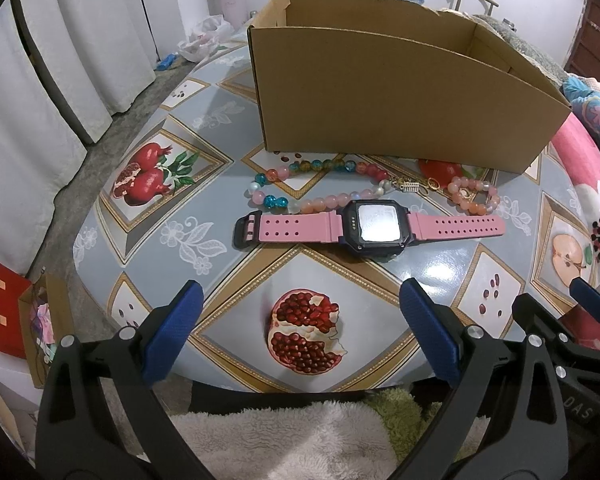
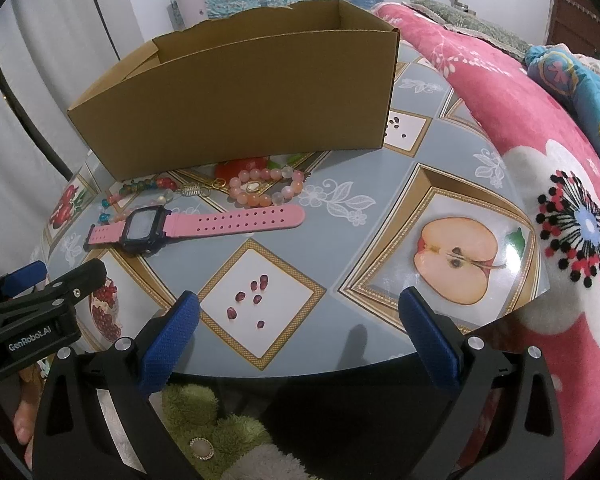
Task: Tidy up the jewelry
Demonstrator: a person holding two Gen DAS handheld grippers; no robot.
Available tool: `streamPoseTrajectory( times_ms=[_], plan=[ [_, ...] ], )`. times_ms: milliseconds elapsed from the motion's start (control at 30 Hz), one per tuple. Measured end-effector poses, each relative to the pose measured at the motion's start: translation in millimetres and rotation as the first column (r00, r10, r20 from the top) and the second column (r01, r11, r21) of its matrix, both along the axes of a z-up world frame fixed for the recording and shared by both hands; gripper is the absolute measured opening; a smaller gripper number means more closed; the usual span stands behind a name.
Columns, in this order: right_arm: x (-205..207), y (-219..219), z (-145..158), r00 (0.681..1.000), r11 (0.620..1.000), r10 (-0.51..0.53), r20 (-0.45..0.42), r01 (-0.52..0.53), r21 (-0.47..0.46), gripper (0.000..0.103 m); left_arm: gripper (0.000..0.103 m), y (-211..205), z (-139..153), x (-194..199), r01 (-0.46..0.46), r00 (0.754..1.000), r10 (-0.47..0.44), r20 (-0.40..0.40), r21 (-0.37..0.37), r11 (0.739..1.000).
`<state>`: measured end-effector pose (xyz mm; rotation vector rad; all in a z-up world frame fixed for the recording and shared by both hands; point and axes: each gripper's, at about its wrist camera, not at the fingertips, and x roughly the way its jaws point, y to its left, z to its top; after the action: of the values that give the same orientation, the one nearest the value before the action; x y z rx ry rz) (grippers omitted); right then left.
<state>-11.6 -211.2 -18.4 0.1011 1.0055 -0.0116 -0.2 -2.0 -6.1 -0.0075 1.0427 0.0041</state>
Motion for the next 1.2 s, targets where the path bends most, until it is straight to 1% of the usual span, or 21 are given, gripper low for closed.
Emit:
streamPoseTrajectory(
  times_ms=[1200],
  plan=[
    [-0.5,-1.0,3.1,1.0,1.0,-0.011,0.007,0.011,0.002,0.097,0.095,0.8,3.2,-0.6,-0.005,1.0,0.005,0.007,0.013,1.0]
  ],
)
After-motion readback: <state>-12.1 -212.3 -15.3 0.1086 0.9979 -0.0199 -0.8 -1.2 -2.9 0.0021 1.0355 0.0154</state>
